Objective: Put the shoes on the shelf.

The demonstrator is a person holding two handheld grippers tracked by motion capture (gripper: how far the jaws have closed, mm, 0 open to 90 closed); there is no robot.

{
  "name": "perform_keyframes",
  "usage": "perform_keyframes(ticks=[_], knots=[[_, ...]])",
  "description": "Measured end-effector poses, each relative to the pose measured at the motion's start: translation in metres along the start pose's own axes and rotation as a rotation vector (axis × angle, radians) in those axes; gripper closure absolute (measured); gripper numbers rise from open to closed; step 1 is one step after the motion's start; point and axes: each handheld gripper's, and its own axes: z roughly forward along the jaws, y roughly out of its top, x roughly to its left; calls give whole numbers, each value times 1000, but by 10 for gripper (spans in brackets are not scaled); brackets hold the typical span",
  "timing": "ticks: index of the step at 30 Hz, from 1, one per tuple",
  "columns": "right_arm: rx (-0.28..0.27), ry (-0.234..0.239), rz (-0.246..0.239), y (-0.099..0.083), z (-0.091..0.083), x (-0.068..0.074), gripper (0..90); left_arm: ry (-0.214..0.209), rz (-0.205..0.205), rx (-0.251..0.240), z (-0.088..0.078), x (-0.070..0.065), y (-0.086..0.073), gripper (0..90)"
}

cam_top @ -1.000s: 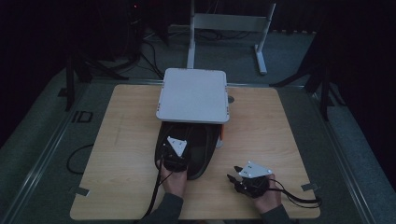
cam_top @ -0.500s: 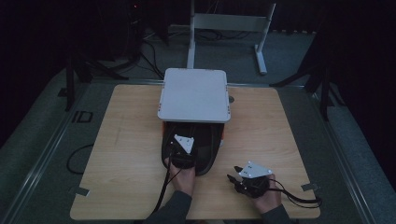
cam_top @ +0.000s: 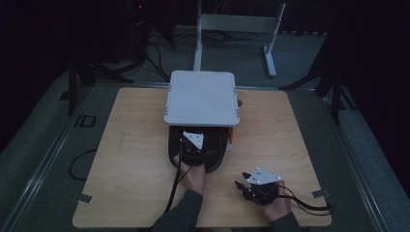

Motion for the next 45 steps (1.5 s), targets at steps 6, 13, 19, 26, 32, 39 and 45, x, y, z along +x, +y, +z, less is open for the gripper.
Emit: perform_keyframes(ticks=[6, 13, 19, 26, 32, 39, 45], knots=[[0, 1, 1, 0, 0, 0, 569, 15, -7, -11, 7, -3, 11, 772], [2, 4, 2, 0, 0, 0, 569, 26, -2, -14, 18, -4, 17, 770], [5, 5, 0, 0, 1, 0, 569, 36, -10, -30, 26, -6, 20, 769], [2, 5, 2, 0, 1, 0, 568, 57, -14, -42, 36, -9, 25, 767], [2, 6, 2, 0, 1, 0, 568, 62, -18, -81, 38, -11, 27, 766], [2, 5, 1, 0, 1, 0, 568, 63, -7, -90, 44, -12, 31, 760], [2, 4, 0, 0, 1, 0, 569, 63, 1, -91, 48, -11, 34, 757]])
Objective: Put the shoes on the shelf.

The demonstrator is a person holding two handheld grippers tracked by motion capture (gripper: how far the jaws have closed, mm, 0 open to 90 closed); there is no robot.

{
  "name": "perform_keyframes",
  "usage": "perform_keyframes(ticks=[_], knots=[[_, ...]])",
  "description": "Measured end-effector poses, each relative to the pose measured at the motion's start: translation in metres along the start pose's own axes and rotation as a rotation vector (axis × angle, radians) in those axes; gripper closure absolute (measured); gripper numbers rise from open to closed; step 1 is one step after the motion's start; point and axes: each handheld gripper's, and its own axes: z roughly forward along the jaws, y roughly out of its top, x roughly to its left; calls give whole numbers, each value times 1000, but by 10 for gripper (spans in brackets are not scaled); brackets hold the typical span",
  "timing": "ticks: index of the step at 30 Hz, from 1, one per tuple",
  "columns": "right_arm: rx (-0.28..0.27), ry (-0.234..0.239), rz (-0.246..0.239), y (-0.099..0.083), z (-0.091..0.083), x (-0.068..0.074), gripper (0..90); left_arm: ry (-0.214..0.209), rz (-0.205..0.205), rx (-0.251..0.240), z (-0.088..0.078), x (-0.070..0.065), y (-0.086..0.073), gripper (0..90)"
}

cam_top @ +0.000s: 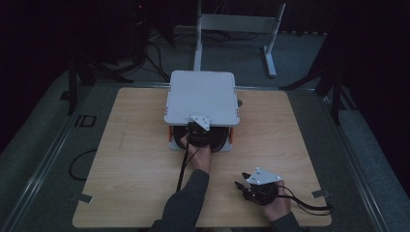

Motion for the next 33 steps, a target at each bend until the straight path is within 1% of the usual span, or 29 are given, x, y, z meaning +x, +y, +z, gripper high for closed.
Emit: perform_keyframes(ticks=[1, 6, 10, 11, 16, 18, 20, 21, 22, 23, 24, 25, 26, 27, 28, 29, 30, 31, 32, 33], knots=[[-1, -1, -1, 0, 0, 0, 568, 10, -2, -1, 1, 0, 0, 757], [-3, -1, 0, 0, -1, 0, 568, 16, -3, -3, 4, 0, 2, 755], [-5, -1, 0, 0, -1, -1, 569, 21, 1, -10, 4, -2, 4, 755], [-5, -3, 0, 0, -1, -1, 569, 26, 12, -7, 6, -3, 4, 755], [-6, -6, 3, 0, -2, -1, 569, 30, 17, -2, 7, -4, 2, 750], [-7, -5, 0, 0, -2, -1, 568, 29, 16, 3, 9, -3, 2, 717], [-5, -3, 1, 0, -2, -1, 553, 26, 21, 4, 9, -3, 2, 630], [-3, -2, 1, 0, -2, -1, 542, 27, 37, 4, 6, -2, 1, 615], [-3, -2, 1, 0, -2, -1, 542, 27, 37, 4, 6, -2, 1, 582], [-5, 1, 0, 0, -2, -2, 537, 11, 43, 13, 4, 1, -2, 560], [-5, 1, 0, 0, -2, -2, 537, 11, 43, 13, 4, 1, -2, 546], [-8, -1, 6, 0, -3, -2, 534, -5, 37, 26, 0, 4, -5, 535], [-8, -1, 6, 0, -3, -2, 534, -5, 37, 26, 0, 4, -5, 506], [-7, 1, 8, 0, -3, -2, 528, -43, 31, 48, -3, 10, -8, 499], [-7, 1, 8, 0, -3, -2, 528, -43, 31, 48, -3, 10, -8, 491], [-7, 1, 4, 0, -3, -2, 526, -63, 29, 56, -8, 15, -11, 487], [-7, 1, 4, 0, -3, -2, 526, -63, 29, 56, -8, 15, -11, 485], [-7, 0, 4, 0, -3, -3, 522, -110, 41, 61, -13, 22, -13, 476], [-7, 0, 4, 0, -3, -3, 522, -110, 41, 61, -13, 22, -13, 472], [-8, 0, 7, 0, -3, -3, 521, -164, 48, 62, -18, 30, -14, 471]])
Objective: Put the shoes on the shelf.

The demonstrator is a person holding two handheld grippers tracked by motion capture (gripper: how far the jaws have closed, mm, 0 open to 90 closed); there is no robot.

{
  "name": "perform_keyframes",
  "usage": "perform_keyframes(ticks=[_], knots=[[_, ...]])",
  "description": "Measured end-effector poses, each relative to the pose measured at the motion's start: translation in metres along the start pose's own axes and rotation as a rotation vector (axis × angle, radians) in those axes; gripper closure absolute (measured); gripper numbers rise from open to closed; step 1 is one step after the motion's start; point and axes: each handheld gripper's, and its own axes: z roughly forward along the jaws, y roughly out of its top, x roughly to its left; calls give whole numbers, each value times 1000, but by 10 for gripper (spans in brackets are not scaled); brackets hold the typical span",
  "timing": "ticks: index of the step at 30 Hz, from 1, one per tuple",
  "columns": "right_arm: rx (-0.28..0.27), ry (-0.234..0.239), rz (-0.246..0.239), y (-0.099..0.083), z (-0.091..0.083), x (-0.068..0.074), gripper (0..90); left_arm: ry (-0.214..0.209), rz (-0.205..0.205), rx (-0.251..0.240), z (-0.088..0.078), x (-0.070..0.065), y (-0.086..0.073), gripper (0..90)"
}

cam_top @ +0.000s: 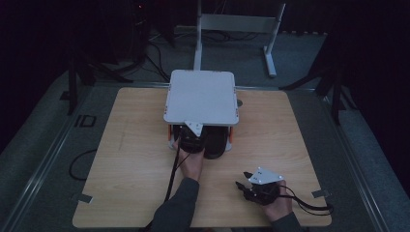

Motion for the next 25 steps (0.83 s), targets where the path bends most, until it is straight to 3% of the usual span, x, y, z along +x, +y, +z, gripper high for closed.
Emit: perform_keyframes(ticks=[1, 2, 3, 4, 5, 6, 10, 15, 25], knots=[[0, 0, 0, 0, 0, 0, 521, 0, 0, 0, 0, 0, 0, 465], [3, 1, 7, 0, 0, 0, 520, -39, 5, 4, -5, 6, 0, 464], [3, 1, 7, 0, 0, 0, 520, -39, 5, 4, -5, 6, 0, 464], [6, 2, 2, 0, 1, 0, 520, -88, 6, 4, -9, 14, 0, 464], [6, 2, 2, 0, 1, 0, 520, -88, 6, 4, -9, 14, 0, 463], [9, 3, 4, 0, 1, 0, 519, -133, 32, 10, -14, 20, -1, 460], [6, 4, 5, 0, 1, -1, 519, -181, 57, 12, -24, 32, -3, 439], [7, 6, 8, 0, 2, -1, 519, -191, 59, 17, -30, 43, -5, 437], [7, 0, 7, 0, 1, -2, 519, -209, 115, 59, -42, 65, -16, 435]])
